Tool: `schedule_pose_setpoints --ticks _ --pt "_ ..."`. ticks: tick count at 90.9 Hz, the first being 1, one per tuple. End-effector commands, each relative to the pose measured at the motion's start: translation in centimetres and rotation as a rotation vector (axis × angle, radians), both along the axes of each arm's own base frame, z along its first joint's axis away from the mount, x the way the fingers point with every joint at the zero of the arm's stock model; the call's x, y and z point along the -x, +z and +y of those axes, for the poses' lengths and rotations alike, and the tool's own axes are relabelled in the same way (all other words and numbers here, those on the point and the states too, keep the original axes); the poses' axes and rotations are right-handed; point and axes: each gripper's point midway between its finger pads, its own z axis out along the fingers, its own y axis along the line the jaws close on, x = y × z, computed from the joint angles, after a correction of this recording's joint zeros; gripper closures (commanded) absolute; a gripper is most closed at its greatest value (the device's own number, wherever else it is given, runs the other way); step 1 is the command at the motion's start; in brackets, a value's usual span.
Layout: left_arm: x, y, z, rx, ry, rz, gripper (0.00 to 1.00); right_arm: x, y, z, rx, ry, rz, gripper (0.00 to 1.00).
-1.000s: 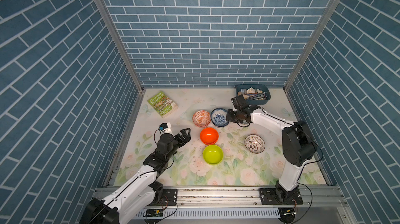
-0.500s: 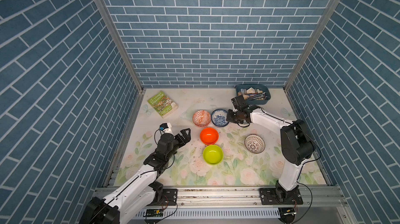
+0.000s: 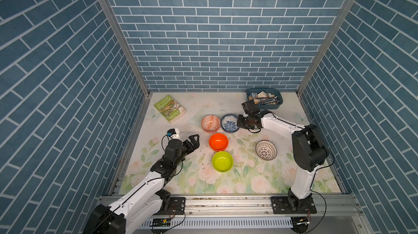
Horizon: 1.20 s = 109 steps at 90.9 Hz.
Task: Stack the bowls
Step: Place the bowl on the bowl, then move the bowl to the center of the board.
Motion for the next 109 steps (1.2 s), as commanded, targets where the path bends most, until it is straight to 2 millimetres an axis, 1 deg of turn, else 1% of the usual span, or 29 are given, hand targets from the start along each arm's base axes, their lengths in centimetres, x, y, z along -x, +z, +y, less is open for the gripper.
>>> schedule_pose_setpoints --ticks 1,4,10,34,38,53,60,71,77,94,98,104,109 --pt "-0.4 0.6 0.0 -0.010 0.003 -0.020 0.00 -0.2 0.7 0.3 -0.013 0.012 -0.020 0.75" --pt "-0.4 0.6 0.0 -0.010 0.002 -0.021 0.00 -0.2 0.8 0.3 -0.014 0.012 -0.022 0.73" --pt "-0.4 0.5 0.0 -0.010 0.003 -0.018 0.00 -0.1 0.8 0.2 -0.013 0.012 -0.021 0.71" --pt "-0.3 0.5 0.0 -0.010 0.004 -0.015 0.00 0.2 2.0 -0.2 -0.013 0.009 -0.038 0.69" --pt "-0.3 0.4 0.1 -0.011 0.006 -0.014 0.00 0.1 2.1 -0.5 0.003 -0.002 -0.050 0.70" --pt "-0.3 0.4 0.1 -0.012 0.009 -0.011 0.00 -0.2 3.9 -1.3 0.005 -0.010 -0.085 0.69" --pt "-0.2 0.4 0.2 -0.010 0.011 -0.009 0.00 -0.4 4.7 -2.3 0.007 -0.022 -0.096 0.62" --pt "-0.2 0.2 0.2 -0.011 0.015 -0.002 0.00 -0.9 6.2 -4.8 0.018 -0.063 -0.127 0.49" --pt "-0.2 0.0 0.2 -0.015 0.016 0.006 0.00 -1.3 6.6 -6.8 0.034 -0.098 -0.137 0.46" --pt "-0.4 -0.1 0.2 -0.021 0.016 0.020 0.00 -2.3 6.0 -12.4 0.061 -0.190 -0.128 0.44" --pt "-0.4 -0.2 0.1 -0.022 0.015 0.022 0.00 -2.4 5.7 -13.4 0.059 -0.205 -0.124 0.44" --pt "-0.4 -0.3 0.1 -0.024 0.016 0.028 0.00 -2.7 5.0 -15.4 0.059 -0.239 -0.110 0.44" --pt "-0.5 -0.4 0.1 -0.026 0.016 0.031 0.00 -2.9 4.4 -16.6 0.059 -0.256 -0.100 0.45"
